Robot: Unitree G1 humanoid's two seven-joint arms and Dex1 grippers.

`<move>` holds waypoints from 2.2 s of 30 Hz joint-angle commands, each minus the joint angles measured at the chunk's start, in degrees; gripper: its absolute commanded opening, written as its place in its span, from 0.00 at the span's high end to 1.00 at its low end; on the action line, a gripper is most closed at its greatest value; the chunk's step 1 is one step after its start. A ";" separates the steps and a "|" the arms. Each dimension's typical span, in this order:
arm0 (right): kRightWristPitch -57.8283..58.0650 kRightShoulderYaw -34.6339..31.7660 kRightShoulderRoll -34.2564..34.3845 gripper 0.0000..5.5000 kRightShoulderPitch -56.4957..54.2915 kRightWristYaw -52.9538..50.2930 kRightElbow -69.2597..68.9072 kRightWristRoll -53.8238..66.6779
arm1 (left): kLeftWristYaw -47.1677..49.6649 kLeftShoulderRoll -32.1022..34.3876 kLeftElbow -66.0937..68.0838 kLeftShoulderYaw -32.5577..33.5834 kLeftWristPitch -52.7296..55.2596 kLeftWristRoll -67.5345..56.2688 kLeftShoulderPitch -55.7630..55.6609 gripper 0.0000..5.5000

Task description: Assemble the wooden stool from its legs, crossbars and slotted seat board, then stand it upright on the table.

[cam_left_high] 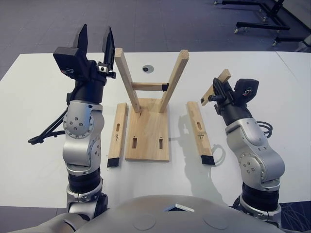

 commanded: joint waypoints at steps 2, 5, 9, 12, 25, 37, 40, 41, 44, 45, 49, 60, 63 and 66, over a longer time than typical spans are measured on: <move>-0.42 -4.34 1.85 0.93 -13.67 -1.65 0.93 1.31 | -3.21 0.46 0.35 -2.12 0.28 -1.74 -0.23 0.51; -1.25 -4.30 3.08 0.93 -23.25 -1.41 4.12 0.78 | -4.76 0.61 1.16 -3.25 -0.09 -2.05 -0.41 0.51; -2.25 -3.00 6.86 0.93 -29.86 -2.38 6.26 0.30 | -6.16 0.75 2.58 -4.26 -0.46 -2.13 -1.40 0.51; -3.08 -1.29 8.84 0.93 -30.39 -2.30 5.22 -0.46 | -6.61 1.05 2.95 -3.82 -0.77 -1.89 -1.12 0.51; -3.93 0.99 12.15 0.93 -22.76 1.63 3.02 1.25 | -6.99 2.07 3.60 -2.90 -1.23 -1.69 -0.91 0.51; -6.76 -1.72 8.90 0.93 -16.75 6.28 2.03 1.31 | -7.23 2.68 3.77 -2.34 -1.12 -2.03 -1.27 0.51; -7.15 -1.99 7.76 0.93 -15.41 7.45 1.77 1.36 | -7.42 2.88 4.20 -1.98 -1.34 -2.14 -1.58 0.51; -7.22 -2.07 7.28 0.93 -14.87 8.12 1.66 1.50 | -7.46 2.93 4.29 -1.89 -1.37 -2.15 -1.66 0.51; -7.35 -2.16 6.41 0.93 -13.48 9.84 1.05 2.24 | -7.55 3.08 4.47 -1.68 -1.40 -2.25 -1.87 0.51; -7.40 -2.14 6.29 0.93 -13.20 10.10 0.76 2.57 | -7.62 3.13 4.55 -1.60 -1.40 -2.33 -1.92 0.51; -7.25 -2.10 5.80 0.93 -12.55 10.87 0.00 3.90 | -7.76 3.17 4.59 -1.42 -1.34 -2.36 -1.94 0.51; -7.06 -5.29 6.51 0.93 -17.44 7.83 0.82 7.97 | -8.06 2.87 4.82 -1.35 -1.78 -2.38 -2.30 0.51; -7.06 -9.00 3.66 0.93 -21.68 5.54 0.78 7.31 | -7.31 2.35 4.00 -1.58 -1.86 -1.92 -1.49 0.51; -4.86 -10.62 -1.31 0.93 -17.81 4.31 -1.60 2.46 | -6.31 1.93 2.98 -1.35 -1.98 -1.46 0.14 0.51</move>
